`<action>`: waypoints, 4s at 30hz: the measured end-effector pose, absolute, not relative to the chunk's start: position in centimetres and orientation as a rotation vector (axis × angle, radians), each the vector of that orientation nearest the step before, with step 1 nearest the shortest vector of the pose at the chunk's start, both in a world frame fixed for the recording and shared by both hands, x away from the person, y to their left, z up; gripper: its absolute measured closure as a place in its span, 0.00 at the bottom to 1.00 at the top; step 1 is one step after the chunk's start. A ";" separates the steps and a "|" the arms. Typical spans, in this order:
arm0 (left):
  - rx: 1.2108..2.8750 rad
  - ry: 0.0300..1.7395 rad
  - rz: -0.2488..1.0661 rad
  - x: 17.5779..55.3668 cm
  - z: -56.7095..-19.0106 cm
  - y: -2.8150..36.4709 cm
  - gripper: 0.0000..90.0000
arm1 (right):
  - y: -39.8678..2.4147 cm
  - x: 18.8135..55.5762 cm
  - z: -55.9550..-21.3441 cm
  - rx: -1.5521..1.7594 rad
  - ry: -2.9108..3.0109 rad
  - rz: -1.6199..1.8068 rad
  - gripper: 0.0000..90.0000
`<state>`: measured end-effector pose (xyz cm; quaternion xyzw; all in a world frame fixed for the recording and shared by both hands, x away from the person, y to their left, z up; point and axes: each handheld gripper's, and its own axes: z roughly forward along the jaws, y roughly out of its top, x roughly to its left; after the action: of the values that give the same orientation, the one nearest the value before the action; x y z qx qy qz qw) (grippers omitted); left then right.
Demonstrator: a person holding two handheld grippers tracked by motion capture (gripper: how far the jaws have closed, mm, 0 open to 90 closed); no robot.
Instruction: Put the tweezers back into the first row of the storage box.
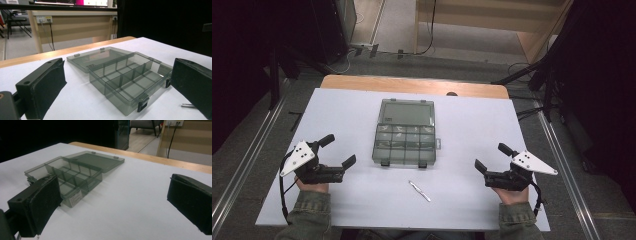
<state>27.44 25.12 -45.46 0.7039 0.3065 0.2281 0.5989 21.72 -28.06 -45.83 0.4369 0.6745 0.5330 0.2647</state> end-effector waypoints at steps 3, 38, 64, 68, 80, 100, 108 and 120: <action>1.627 0.711 0.531 27.4 -45.4 25.2 0.00 | -28.0 21.7 -45.9 1.181 1.839 1.435 0.00; 1.628 0.721 0.507 27.5 -45.5 25.3 0.00 | -25.8 22.2 -46.5 1.125 2.008 1.375 0.00; 1.624 0.724 0.489 27.7 -45.6 25.2 0.00 | -21.5 22.4 -45.7 1.045 2.261 1.263 0.04; 1.625 0.725 0.490 27.6 -45.6 25.2 0.00 | -20.9 22.6 -45.5 1.040 2.300 1.226 0.03; 1.626 0.721 0.482 27.6 -45.6 25.2 0.00 | -19.0 23.1 -46.4 1.019 2.422 1.099 0.02; 1.620 0.721 0.470 27.4 -45.5 25.1 0.00 | -14.3 23.9 -46.9 0.949 2.632 0.902 0.00; 1.623 0.721 0.468 27.4 -45.6 25.1 0.00 | -12.9 24.2 -47.2 0.926 2.675 0.824 0.00; 1.622 0.722 0.466 27.5 -45.6 25.1 0.00 | -10.0 24.8 -47.9 0.919 2.742 0.646 0.00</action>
<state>27.48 25.13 -45.57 0.7017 0.3123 0.2017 0.6077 24.84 -9.98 -47.86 0.3089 0.9217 0.2171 0.0891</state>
